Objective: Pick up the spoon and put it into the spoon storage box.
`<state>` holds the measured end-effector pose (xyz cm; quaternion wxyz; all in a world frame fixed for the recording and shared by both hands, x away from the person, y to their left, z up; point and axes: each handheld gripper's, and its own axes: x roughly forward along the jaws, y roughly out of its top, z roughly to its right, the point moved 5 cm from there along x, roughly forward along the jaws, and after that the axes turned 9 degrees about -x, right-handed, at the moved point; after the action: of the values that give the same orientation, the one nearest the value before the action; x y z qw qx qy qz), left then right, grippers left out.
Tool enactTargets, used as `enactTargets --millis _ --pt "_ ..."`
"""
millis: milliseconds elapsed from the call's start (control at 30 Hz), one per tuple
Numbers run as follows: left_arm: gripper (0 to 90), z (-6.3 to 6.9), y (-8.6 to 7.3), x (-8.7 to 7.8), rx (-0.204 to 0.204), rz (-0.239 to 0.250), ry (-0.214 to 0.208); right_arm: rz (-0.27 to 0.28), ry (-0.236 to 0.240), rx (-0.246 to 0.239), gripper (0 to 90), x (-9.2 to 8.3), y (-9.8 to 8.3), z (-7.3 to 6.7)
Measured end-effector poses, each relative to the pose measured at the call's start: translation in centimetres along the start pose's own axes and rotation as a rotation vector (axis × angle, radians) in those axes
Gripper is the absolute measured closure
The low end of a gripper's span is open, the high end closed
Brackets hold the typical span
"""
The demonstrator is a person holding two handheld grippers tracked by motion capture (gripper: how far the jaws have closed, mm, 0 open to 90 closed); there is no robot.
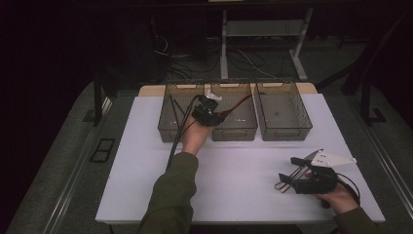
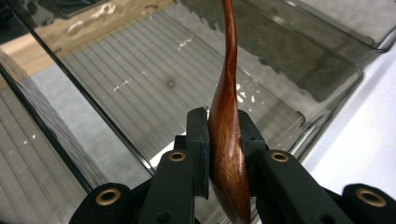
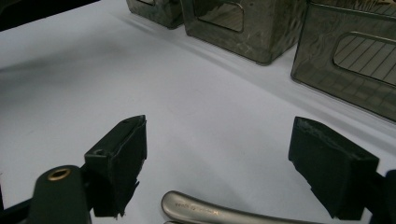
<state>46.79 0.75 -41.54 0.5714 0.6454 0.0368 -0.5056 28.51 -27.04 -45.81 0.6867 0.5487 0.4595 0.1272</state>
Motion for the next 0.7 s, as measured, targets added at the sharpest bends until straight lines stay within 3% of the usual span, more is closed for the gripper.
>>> enactTargets --millis 133,300,400,600,700 --pt "78.7 -0.14 -0.36 0.49 0.004 -0.037 0.011 0.001 0.0 -0.002 19.5 -0.01 0.01 0.0" --pt "77.8 -0.06 -0.4 0.76 -0.017 -0.036 -0.005 0.002 0.0 -0.003 19.5 -0.02 0.03 -0.01" --pt "64.3 -0.1 -0.17 0.72 -0.028 -0.013 0.007 0.004 0.0 -0.002 19.5 -0.04 0.04 -0.02" --pt "49.4 -0.2 -0.01 0.59 -0.045 0.006 -0.004 0.004 0.0 -0.001 19.5 -0.04 0.05 -0.03" --pt "42.0 -0.09 0.19 0.51 -0.051 0.04 -0.016 0.002 0.0 -0.001 19.5 -0.04 0.04 -0.02"
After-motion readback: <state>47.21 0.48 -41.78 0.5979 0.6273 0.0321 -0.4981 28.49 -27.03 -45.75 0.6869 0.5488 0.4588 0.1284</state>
